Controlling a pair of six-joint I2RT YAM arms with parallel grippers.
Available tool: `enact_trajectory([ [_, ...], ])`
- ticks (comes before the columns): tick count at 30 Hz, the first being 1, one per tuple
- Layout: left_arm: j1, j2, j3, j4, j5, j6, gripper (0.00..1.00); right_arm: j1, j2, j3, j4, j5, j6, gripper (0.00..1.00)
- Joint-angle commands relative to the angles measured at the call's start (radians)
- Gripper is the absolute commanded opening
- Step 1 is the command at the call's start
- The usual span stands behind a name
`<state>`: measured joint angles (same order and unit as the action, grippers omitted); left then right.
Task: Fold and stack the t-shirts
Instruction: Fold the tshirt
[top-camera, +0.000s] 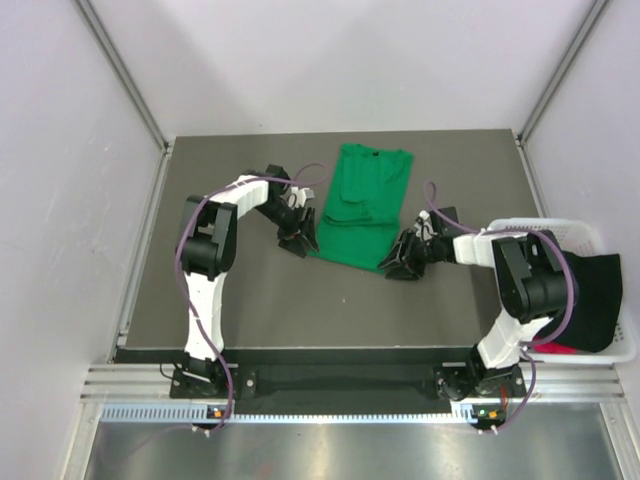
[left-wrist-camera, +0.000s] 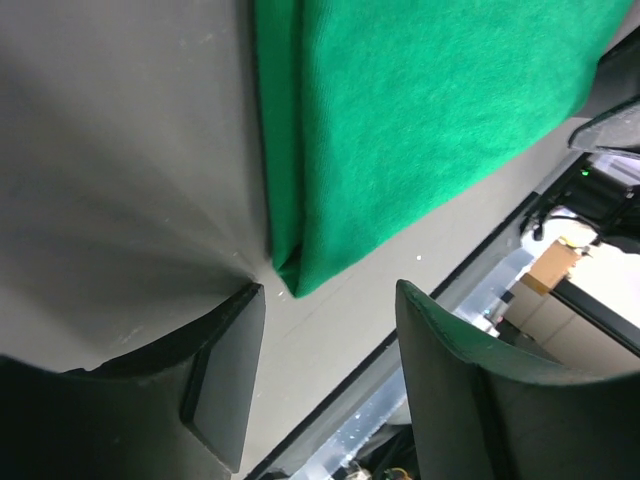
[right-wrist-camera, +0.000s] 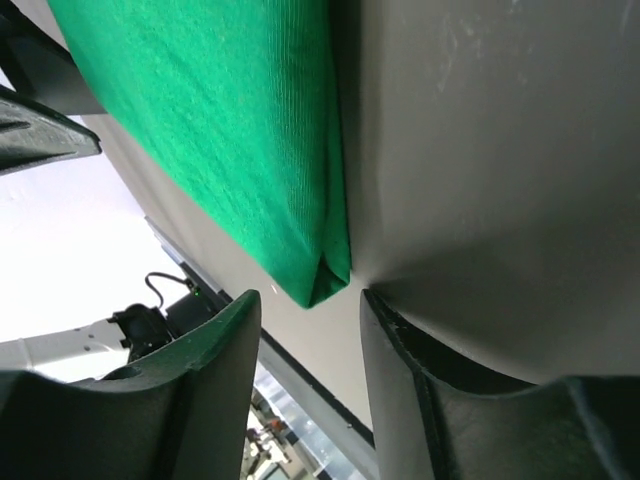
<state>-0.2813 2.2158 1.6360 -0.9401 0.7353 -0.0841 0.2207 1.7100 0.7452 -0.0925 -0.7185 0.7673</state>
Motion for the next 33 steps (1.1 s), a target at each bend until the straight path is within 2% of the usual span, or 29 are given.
enact_trajectory([
  [1,-0.012,0.042,0.024,0.009,-0.010,0.012,0.59,0.008,0.022,0.034,0.037,0.016,0.009,0.44],
  [6,-0.010,0.056,0.033,0.009,-0.011,0.009,0.56,0.014,0.046,0.046,0.057,0.016,0.017,0.41],
  [12,-0.013,0.085,0.051,0.014,0.010,0.004,0.46,0.026,0.074,0.060,0.080,-0.002,0.027,0.34],
  [13,-0.013,0.088,0.051,0.014,0.013,0.006,0.42,0.028,0.076,0.062,0.085,-0.002,0.026,0.31],
  [14,-0.013,0.093,0.053,0.017,0.019,0.004,0.38,0.029,0.077,0.062,0.086,-0.007,0.027,0.18],
  [16,-0.013,0.093,0.054,0.023,0.024,0.000,0.25,0.032,0.077,0.059,0.115,-0.012,0.032,0.01],
  [18,-0.013,0.088,0.058,0.029,0.033,-0.002,0.04,0.031,0.071,0.056,0.123,-0.018,0.036,0.00],
  [19,-0.013,0.085,0.064,0.030,0.033,-0.002,0.00,0.031,0.059,0.056,0.120,-0.024,0.035,0.00],
  [26,-0.015,-0.054,0.108,0.047,0.068,-0.009,0.00,-0.009,-0.102,0.074,0.005,-0.079,-0.031,0.00],
  [33,-0.032,-0.198,0.166,0.041,0.081,-0.008,0.00,-0.144,-0.254,0.094,-0.165,-0.136,-0.158,0.00],
])
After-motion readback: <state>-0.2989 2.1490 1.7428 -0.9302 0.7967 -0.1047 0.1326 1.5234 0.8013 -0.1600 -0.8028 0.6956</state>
